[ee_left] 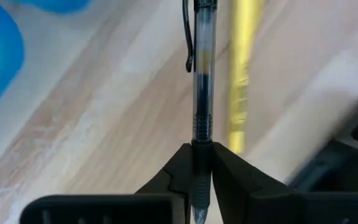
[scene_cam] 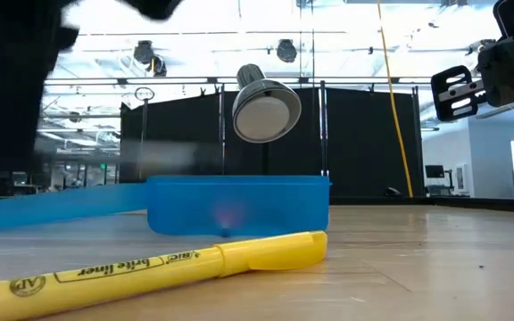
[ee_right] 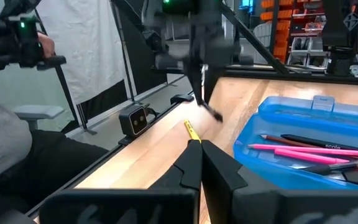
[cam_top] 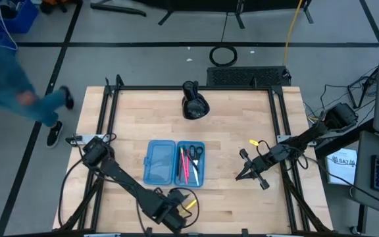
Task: Pick & place school supplies into a supply box
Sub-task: Put the black pen into the blue supply box, then put the yellow pen into the blue supply box
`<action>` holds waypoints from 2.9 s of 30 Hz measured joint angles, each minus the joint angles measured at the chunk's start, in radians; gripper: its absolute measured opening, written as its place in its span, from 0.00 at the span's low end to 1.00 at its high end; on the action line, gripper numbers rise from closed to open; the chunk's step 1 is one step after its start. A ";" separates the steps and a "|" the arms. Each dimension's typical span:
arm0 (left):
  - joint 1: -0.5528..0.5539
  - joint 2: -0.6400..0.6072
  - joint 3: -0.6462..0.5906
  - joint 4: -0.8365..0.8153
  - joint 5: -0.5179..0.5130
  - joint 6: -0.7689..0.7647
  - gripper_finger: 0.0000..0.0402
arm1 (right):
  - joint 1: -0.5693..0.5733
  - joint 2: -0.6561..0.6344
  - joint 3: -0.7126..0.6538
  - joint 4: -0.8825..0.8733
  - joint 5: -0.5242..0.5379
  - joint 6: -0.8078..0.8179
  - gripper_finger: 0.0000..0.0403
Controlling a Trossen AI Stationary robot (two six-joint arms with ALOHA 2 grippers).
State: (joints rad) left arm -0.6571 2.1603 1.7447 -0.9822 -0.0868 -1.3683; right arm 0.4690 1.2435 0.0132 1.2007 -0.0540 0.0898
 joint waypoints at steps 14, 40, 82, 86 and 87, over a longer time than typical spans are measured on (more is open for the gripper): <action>0.077 -0.212 0.003 -0.013 -0.359 -0.293 0.13 | 0.000 0.000 0.000 -0.001 0.000 0.000 0.00; 0.411 0.032 -0.002 -0.011 -0.047 -0.153 0.13 | 0.000 0.000 0.000 -0.023 -0.003 -0.027 0.00; 0.052 -0.146 0.001 0.139 -0.166 0.154 0.41 | 0.000 0.000 0.000 -0.022 -0.053 -0.024 0.00; 0.015 -0.092 0.001 0.187 -0.200 0.112 0.38 | -0.001 0.000 0.000 -0.012 -0.050 -0.023 0.00; 0.013 -0.077 0.001 0.183 -0.167 0.073 0.38 | -0.001 0.000 0.000 -0.002 -0.050 -0.023 0.00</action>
State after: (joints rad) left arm -0.6440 2.0830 1.7458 -0.7987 -0.2537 -1.2949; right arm 0.4684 1.2438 0.0132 1.1987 -0.1042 0.0666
